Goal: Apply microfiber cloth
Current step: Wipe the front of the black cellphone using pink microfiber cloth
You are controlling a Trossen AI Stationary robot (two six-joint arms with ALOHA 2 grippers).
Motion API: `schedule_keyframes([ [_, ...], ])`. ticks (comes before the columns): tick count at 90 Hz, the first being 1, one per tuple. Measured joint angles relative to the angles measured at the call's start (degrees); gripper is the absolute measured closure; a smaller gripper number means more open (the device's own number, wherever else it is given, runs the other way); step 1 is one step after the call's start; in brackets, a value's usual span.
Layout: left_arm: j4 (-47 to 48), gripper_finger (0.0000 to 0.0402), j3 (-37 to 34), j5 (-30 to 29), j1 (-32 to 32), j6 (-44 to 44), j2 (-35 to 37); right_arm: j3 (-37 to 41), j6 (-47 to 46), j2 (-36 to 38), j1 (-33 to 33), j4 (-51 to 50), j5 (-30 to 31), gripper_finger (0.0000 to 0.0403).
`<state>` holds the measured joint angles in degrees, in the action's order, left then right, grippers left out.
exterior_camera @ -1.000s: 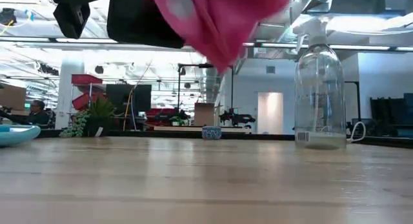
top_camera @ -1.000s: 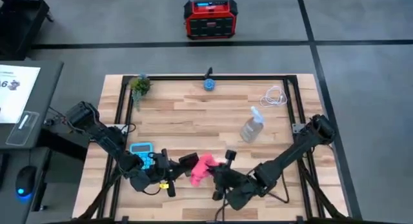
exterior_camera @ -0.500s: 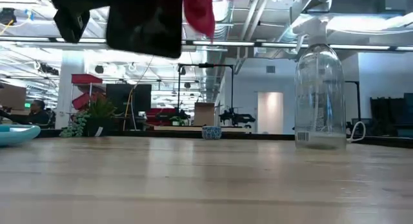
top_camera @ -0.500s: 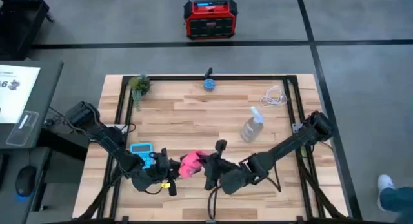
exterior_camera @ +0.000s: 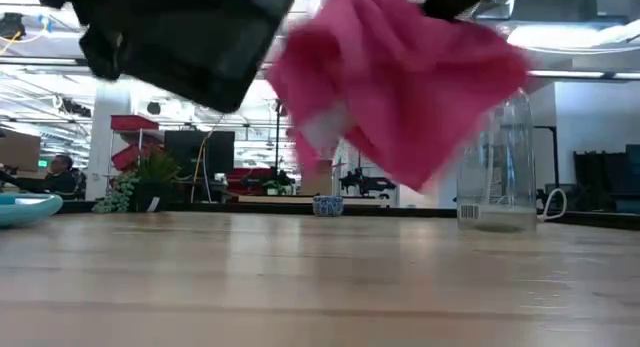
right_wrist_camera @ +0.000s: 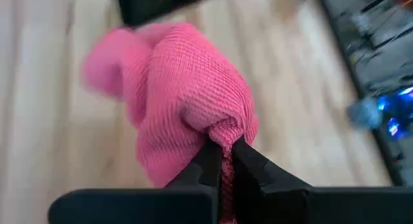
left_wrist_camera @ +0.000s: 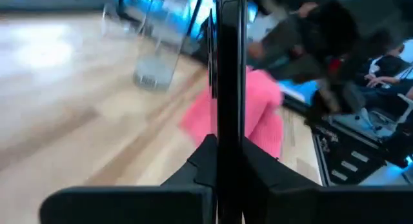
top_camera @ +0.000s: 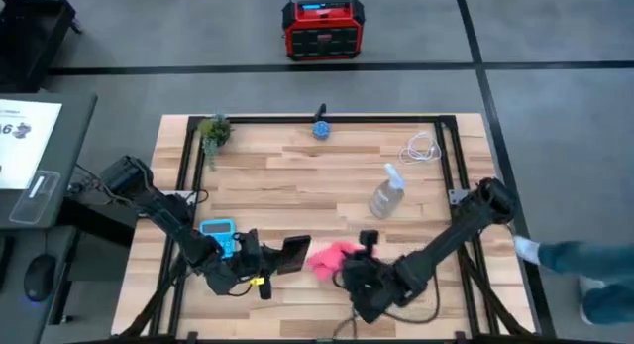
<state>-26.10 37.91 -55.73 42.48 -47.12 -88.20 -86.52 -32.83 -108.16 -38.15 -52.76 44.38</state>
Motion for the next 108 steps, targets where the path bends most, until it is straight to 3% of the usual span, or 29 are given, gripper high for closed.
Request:
schedule_keyframes([
  [18, 13.27, 0.0389, -1.70, 0.27, -4.62, -20.46, 0.00, 0.00, -15.14, 0.00, -5.30, -13.02, -1.22, 0.0403],
  [38, 10.12, 0.0389, -10.64, 4.29, -11.05, -32.42, 0.33, -0.02, -24.43, 0.00, -9.96, -17.94, -1.22, 0.0403],
  [54, 7.16, 0.0377, -15.13, 7.90, -15.68, -28.25, 1.51, -0.02, -24.94, 0.00, -11.35, -17.94, -1.22, 0.0403],
  [74, 6.85, 0.0301, -17.38, 13.15, -20.78, -24.55, 2.36, 5.26, -25.02, 0.09, -10.36, -14.50, -1.32, 0.0403],
  [82, 5.78, 0.0272, -17.33, 13.76, -21.23, -22.03, 2.70, 9.28, -23.83, 0.09, -10.10, -11.01, -4.61, 0.0403],
  [94, 6.07, 0.0247, -17.27, 14.17, -21.22, -15.21, 7.54, 13.27, -24.49, 0.09, -11.09, -9.66, -10.09, 0.0403],
  [108, 6.31, 0.0246, -17.20, 14.55, -20.34, -7.49, 16.45, 15.01, -25.78, 0.09, -13.68, -10.77, -11.47, 0.0398],
])
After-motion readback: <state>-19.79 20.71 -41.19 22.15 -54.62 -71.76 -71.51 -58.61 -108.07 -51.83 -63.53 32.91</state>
